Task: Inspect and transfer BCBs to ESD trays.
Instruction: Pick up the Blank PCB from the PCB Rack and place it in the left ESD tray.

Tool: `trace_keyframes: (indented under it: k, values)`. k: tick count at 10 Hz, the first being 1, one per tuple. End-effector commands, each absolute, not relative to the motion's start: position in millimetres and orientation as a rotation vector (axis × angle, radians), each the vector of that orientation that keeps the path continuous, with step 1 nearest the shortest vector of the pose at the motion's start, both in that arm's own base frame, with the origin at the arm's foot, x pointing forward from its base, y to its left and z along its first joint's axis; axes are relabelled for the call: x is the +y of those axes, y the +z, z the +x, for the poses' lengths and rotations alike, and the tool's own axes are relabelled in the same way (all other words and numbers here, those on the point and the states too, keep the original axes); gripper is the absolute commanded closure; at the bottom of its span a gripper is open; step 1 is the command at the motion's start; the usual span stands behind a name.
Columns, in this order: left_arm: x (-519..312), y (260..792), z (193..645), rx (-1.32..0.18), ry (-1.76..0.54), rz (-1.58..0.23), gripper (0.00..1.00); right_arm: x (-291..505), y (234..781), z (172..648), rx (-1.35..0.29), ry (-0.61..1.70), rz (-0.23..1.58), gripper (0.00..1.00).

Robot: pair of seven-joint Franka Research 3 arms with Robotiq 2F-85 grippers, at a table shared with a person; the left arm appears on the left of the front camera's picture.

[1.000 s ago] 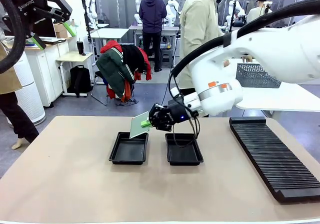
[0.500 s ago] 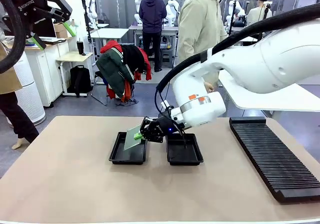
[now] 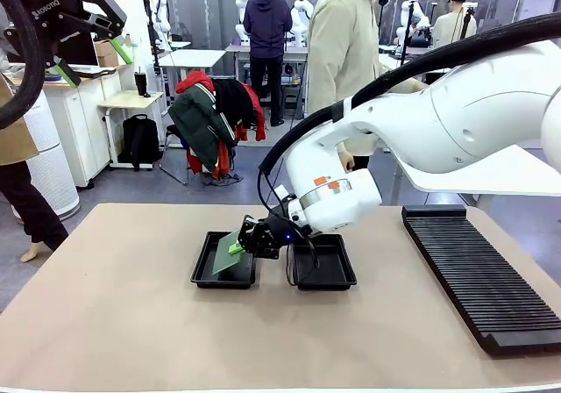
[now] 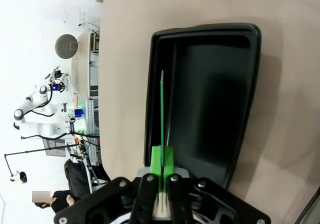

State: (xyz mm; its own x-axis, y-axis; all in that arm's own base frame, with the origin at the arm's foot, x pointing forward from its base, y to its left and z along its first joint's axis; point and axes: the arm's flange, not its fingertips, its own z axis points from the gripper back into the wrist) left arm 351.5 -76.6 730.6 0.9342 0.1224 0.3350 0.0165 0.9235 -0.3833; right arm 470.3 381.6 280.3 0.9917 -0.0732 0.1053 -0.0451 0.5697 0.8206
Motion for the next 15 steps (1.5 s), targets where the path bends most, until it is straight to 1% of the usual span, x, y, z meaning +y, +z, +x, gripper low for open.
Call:
trace_keyframes:
  k: [1,5,6,12,15]
  values:
    - [-76.8,730.2,351.7,-0.362,0.057,-0.397,0.00,395.4,275.6,478.2,-0.126,-0.033,0.924,0.98]
    - [-76.8,730.2,351.7,-0.362,0.057,-0.397,0.00,404.7,269.1,481.3,-0.107,-0.030,0.866,0.98]
    - [-76.8,730.2,351.7,-0.362,0.057,-0.397,0.00,395.2,265.4,474.8,-0.105,-0.019,0.911,0.98]
    - [-76.8,730.2,351.7,-0.362,0.057,-0.397,0.00,395.2,265.4,474.8,-0.105,-0.019,0.911,0.98]
    - [-76.8,730.2,351.7,-0.362,0.057,-0.397,0.00,399.0,272.2,477.7,-0.103,-0.035,0.865,0.98]
